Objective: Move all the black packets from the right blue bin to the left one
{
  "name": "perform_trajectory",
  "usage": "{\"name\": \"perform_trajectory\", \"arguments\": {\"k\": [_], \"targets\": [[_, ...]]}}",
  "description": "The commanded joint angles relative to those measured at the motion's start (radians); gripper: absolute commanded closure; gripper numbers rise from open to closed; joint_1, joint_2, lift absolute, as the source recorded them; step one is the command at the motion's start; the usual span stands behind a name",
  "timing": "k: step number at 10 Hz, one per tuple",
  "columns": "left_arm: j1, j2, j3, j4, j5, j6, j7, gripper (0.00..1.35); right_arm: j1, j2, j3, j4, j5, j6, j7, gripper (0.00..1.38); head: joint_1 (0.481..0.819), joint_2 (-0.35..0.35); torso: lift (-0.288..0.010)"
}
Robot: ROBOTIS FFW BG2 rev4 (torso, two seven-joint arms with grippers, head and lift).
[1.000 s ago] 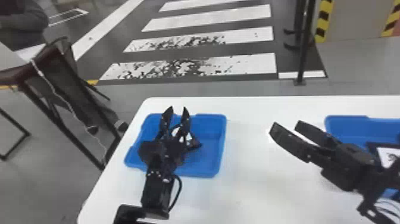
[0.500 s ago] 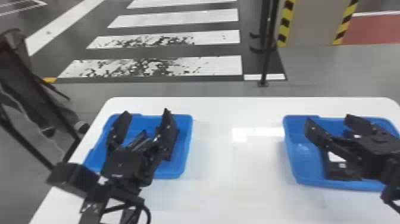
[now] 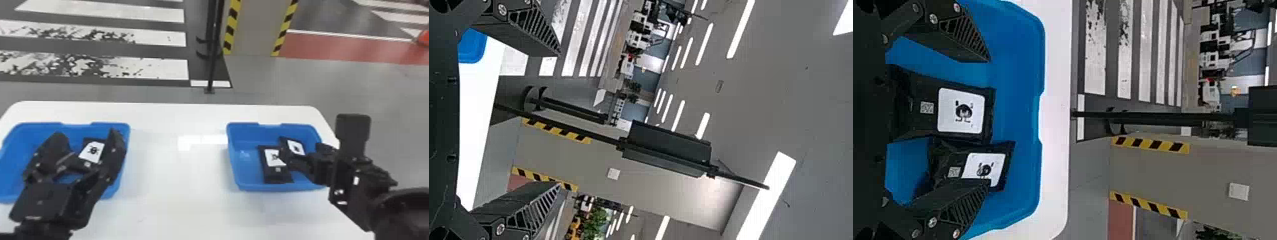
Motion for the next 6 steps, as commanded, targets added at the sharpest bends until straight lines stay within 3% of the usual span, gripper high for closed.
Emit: {"name": "perform_trajectory", "arguments": {"k": [1, 6], "targets": [[-0.005, 0.003, -0.005, 0.000, 0.002, 0.004, -0.002, 0.12, -0.048, 0.000, 0.011, 0.070, 0.009, 0.042, 0.000, 0.18, 0.695, -0.172, -0.140], [-0.005, 0.004, -0.005, 0.012, 0.030, 0.051, -0.002, 0.12, -0.136, 0.000, 0.015, 0.274, -0.047, 0.072, 0.026, 0.19, 0.695, -0.189, -0.140]]}}
